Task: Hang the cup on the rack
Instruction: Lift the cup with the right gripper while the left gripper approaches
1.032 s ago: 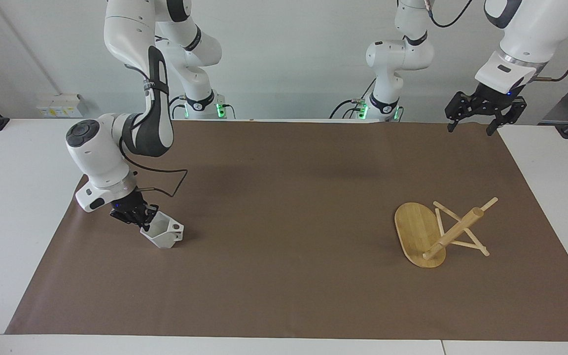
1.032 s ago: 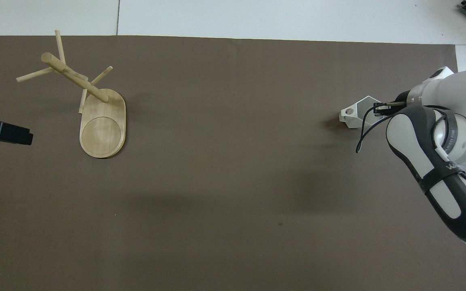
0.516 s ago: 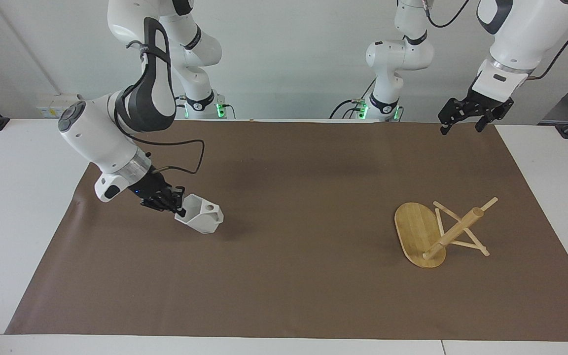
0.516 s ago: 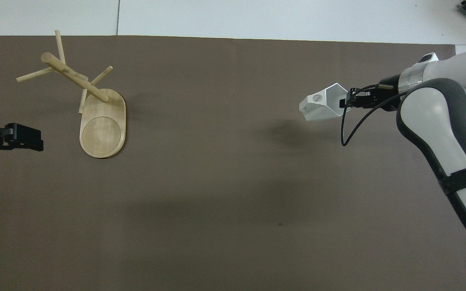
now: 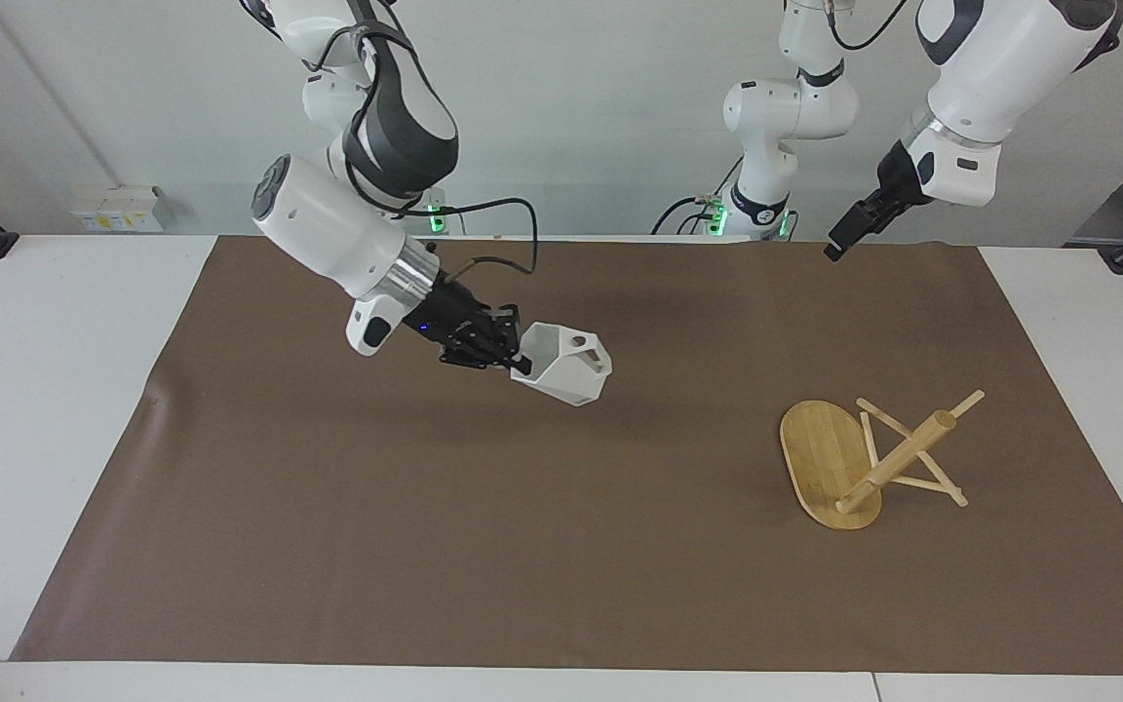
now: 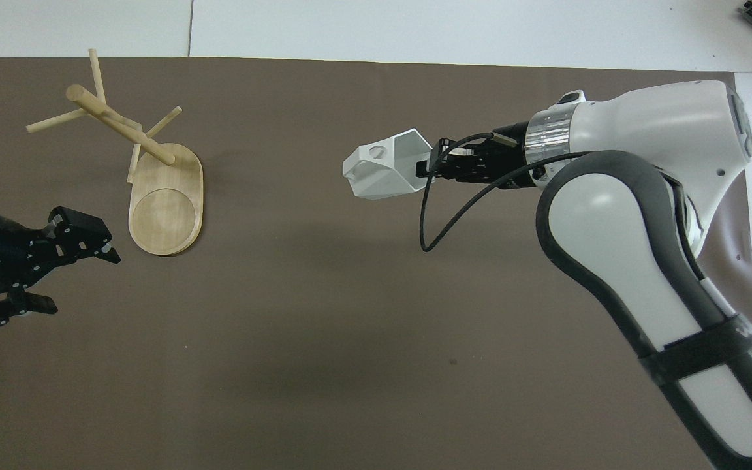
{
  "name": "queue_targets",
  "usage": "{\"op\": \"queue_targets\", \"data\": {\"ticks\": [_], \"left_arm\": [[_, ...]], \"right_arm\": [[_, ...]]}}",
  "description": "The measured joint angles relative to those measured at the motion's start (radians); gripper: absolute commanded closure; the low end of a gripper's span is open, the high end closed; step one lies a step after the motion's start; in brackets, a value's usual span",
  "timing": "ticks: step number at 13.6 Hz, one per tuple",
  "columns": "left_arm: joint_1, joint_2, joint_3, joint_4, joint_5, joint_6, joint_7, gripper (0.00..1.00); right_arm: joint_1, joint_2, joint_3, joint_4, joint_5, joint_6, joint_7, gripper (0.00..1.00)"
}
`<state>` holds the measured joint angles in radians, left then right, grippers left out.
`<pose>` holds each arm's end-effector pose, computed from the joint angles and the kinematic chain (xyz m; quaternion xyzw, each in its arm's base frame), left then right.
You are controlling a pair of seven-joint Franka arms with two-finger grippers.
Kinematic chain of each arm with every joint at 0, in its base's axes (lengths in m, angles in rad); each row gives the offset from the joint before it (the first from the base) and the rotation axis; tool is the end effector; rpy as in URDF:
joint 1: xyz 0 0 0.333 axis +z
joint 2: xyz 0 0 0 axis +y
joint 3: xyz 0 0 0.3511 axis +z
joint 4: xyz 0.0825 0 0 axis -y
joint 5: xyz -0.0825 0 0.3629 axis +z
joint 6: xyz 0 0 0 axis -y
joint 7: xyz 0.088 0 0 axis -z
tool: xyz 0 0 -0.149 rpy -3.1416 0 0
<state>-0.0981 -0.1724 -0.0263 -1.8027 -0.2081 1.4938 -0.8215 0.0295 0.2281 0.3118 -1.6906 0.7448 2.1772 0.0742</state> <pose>0.4477 -0.0893 0.5974 0.9330 0.3385 -0.1067 0.0596 0.6087 0.2495 0.5166 -0.9255 0.0503 -0.0446 0.3727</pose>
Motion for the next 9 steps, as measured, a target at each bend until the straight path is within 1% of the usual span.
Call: {"op": "queue_targets", "data": {"ticks": [2,4,7,9], "left_arm": [[0.0,-0.036,0.0,-0.071,-0.101,0.0,-0.14,0.0],[0.0,-0.073,0.003,-0.135,-0.187,0.017,-0.272,0.0],[0.004,-0.107,0.007,-0.204,-0.303,0.126,-0.478,0.0],[0.022,-0.125,0.012,-0.259,-0.402,0.232,-0.582,0.0]], "right_arm": [[0.002,-0.001,0.053,0.005,0.068,0.052,0.027,1.0],[0.002,-0.001,0.085,0.007,0.13,0.081,0.029,1.0],[0.001,-0.001,0.14,0.008,0.171,0.119,0.059,1.0],[0.002,-0.001,0.189,0.008,0.174,0.17,0.102,1.0]]}}
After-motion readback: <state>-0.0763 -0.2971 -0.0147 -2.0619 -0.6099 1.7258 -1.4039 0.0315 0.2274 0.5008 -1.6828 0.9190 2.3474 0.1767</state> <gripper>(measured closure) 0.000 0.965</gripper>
